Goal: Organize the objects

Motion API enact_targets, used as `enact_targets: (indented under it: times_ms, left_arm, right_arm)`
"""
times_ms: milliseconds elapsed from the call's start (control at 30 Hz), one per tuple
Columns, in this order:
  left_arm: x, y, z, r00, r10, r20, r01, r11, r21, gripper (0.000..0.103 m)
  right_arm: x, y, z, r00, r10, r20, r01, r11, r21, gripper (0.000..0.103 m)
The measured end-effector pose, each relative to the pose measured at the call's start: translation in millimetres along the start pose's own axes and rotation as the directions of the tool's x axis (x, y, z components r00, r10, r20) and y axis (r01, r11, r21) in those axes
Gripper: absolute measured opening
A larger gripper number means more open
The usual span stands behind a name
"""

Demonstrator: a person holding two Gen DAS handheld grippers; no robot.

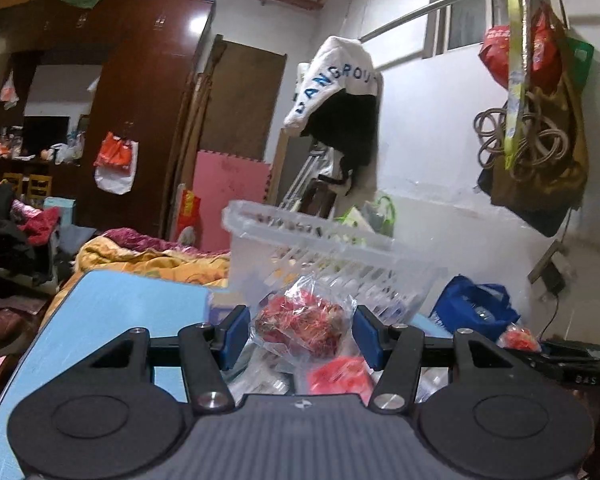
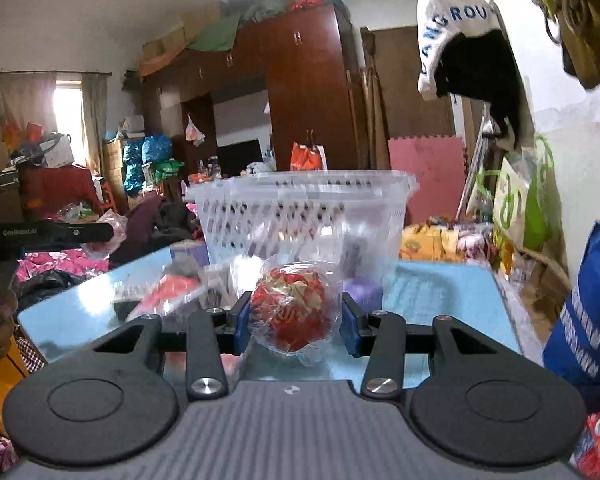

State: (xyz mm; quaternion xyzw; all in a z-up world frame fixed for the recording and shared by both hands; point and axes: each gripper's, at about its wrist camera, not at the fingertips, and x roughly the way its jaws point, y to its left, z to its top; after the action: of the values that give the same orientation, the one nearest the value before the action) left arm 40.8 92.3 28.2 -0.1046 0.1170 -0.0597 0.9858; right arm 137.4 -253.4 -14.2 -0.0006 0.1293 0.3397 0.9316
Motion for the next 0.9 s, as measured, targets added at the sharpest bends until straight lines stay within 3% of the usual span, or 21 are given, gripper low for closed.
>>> enact_targets:
  times_ms: [100, 267, 367, 500, 567, 600, 633, 667, 700, 900]
  left_arm:
    - [16, -9, 28, 0.998, -0.055, -0.012, 0.055, 0.998, 0.02, 0.06]
    - [64, -30, 84, 1.0, -0.01, -0.029, 0.011, 0.999, 0.046, 0.06]
    - [103, -37, 107, 0.997, 0.02, -0.07, -0.018, 0.999, 0.035, 0.06]
    - [150, -37, 116, 0.988, 0.068, -0.137, -0.066, 0.998, 0.02, 0.061]
    - [157, -34, 112, 0.987, 0.093, -0.13, -0.091, 0.996, 0.023, 0.075]
    - [162, -33, 109, 0.986, 0.1, -0.132, -0.097, 0.995, 0.033, 0.087]
    - [162, -32, 106, 0.986, 0.106, -0.132, -0.103, 0.994, 0.03, 0.089]
    - [160, -30, 104, 0.985, 0.104, -0.135, -0.101, 0.995, 0.027, 0.089]
    - [156, -29, 101, 0.986, 0.093, -0.137, -0.09, 0.996, 0.028, 0.089]
    - [97, -30, 87, 0.993, 0.082, -0.084, -0.077, 0.995, 0.056, 0.09]
  right_arm:
    - [7, 6, 30, 1.0, -0.002, 0.025, 0.004, 0.998, -0.064, 0.047]
    - [44, 14, 94, 0.998, -0.033, 0.05, 0.04, 0.988, -0.147, 0.047]
    - [84, 15, 121, 0.998, -0.07, 0.007, 0.07, 0.983, -0.17, 0.047]
    - [132, 7, 132, 0.992, -0.091, -0.086, 0.078, 0.987, -0.143, 0.047]
    - [144, 3, 129, 0.99, -0.099, -0.103, 0.084, 0.987, -0.137, 0.049]
    - [146, 3, 128, 0.988, -0.107, -0.111, 0.09, 0.986, -0.143, 0.063]
    - [148, 3, 125, 0.986, -0.118, -0.12, 0.1, 0.984, -0.145, 0.071]
    - [143, 3, 122, 0.985, -0.133, -0.109, 0.117, 0.982, -0.145, 0.09]
    - [136, 4, 119, 0.985, -0.144, -0.094, 0.128, 0.98, -0.151, 0.1]
    - [74, 5, 103, 0.994, -0.087, -0.066, 0.077, 0.986, -0.151, 0.103]
